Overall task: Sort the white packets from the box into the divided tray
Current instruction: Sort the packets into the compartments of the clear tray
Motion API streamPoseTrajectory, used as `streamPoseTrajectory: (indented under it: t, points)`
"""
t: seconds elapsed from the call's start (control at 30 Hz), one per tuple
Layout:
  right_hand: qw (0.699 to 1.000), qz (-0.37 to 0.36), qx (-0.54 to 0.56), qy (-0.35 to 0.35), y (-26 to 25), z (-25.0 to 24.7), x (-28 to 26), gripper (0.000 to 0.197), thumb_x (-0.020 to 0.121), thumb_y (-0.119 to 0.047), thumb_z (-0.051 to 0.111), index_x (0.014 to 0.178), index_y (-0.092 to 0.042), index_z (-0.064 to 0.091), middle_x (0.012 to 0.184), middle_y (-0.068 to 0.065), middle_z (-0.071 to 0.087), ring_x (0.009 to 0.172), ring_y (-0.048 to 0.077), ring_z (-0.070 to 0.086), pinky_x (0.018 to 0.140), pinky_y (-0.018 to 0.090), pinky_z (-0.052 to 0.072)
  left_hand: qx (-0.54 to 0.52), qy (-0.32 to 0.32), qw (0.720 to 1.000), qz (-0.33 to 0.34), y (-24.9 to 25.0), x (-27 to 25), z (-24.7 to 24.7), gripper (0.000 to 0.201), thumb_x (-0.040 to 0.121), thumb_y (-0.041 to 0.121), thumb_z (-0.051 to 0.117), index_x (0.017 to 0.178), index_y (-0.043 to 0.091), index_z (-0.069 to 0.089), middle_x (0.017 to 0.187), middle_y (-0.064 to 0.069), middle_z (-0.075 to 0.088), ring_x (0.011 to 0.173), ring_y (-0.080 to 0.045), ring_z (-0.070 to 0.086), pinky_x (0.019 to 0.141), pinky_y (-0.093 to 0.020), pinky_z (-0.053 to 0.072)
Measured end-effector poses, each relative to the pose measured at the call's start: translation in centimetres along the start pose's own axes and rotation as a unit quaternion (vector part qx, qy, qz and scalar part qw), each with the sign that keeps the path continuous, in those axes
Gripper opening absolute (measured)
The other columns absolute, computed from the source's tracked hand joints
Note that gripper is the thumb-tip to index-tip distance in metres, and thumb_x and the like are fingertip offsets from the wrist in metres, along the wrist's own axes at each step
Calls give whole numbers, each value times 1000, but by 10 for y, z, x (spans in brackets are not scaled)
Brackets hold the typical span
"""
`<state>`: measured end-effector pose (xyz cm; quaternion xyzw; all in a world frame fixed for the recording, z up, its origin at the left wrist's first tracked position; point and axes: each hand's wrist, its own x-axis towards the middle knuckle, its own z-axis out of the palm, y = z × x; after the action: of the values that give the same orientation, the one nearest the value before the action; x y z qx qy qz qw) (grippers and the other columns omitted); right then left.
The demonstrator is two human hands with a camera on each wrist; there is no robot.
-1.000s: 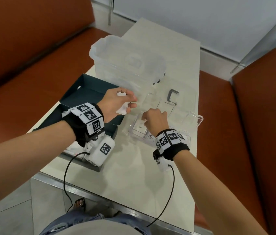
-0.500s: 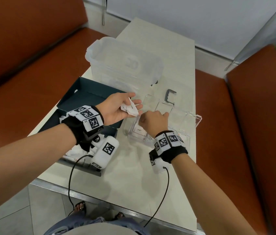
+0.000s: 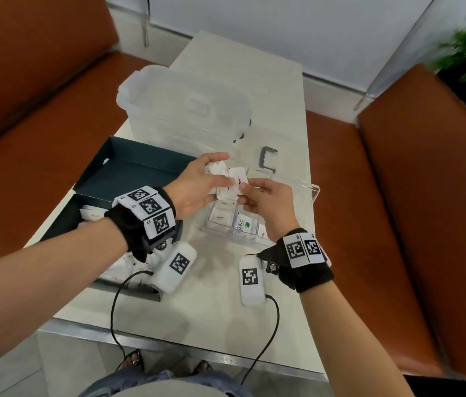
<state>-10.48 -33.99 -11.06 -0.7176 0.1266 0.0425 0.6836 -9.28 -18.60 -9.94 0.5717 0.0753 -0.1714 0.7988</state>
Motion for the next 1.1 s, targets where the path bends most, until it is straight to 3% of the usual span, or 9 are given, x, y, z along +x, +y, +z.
streamPoseTrajectory:
  t: [0.13, 0.27, 0.4, 0.57, 0.77, 0.9, 1.1]
  points:
    - [998, 12, 55, 36, -3, -12, -4, 11, 88, -4, 65, 98, 1, 66, 76, 11, 68, 59, 14, 63, 57, 23, 53, 4, -21, 1000, -17, -2, 0, 6, 60, 84, -20, 54, 131, 18, 50, 104, -10, 68, 93, -22, 69, 75, -34, 60]
    - [993, 30, 107, 43, -4, -19, -11, 5, 88, -5, 64, 92, -2, 67, 75, 8, 66, 61, 14, 63, 57, 22, 54, 23, 8, 999, 24, -5, -1, 11, 61, 81, -16, 63, 131, 17, 51, 108, -10, 67, 91, -21, 70, 72, -34, 60]
    - [992, 24, 103, 62, -2, -19, -16, 19, 85, -3, 69, 101, 4, 62, 74, 11, 65, 57, 15, 63, 56, 22, 54, 40, 50, 996, 67, -11, 0, 14, 61, 76, -9, 74, 127, 18, 55, 124, -17, 57, 107, -34, 64, 87, -50, 55]
    - [986, 2, 135, 93, -2, -21, -17, 14, 88, -5, 66, 100, 2, 63, 66, 7, 61, 51, 11, 58, 54, 20, 52, 42, 65, 993, 87, -15, -1, 16, 54, 72, -5, 79, 117, 20, 60, 124, -19, 57, 108, -36, 63, 85, -54, 55]
    - [995, -17, 75, 60, -1, -16, -19, 17, 87, -4, 67, 101, 5, 65, 71, 14, 62, 54, 16, 59, 55, 23, 53, 48, 66, 993, 90, -14, -1, 15, 48, 72, 1, 81, 113, 15, 63, 108, -10, 63, 93, -26, 69, 81, -49, 58]
    - [997, -21, 40, 69, 1, -11, -18, 13, 84, -7, 70, 94, 2, 67, 69, 15, 63, 51, 17, 60, 53, 25, 52, 45, 50, 994, 86, -15, -2, 15, 49, 74, 5, 81, 118, 13, 62, 111, -13, 62, 88, -24, 68, 76, -39, 60]
    - [999, -7, -21, 48, 3, -11, -14, 15, 84, -14, 72, 84, -2, 63, 67, 11, 64, 51, 16, 60, 54, 26, 52, 52, 53, 993, 89, -21, -3, 15, 46, 75, 1, 78, 117, 13, 62, 122, -22, 59, 105, -35, 65, 88, -52, 55]
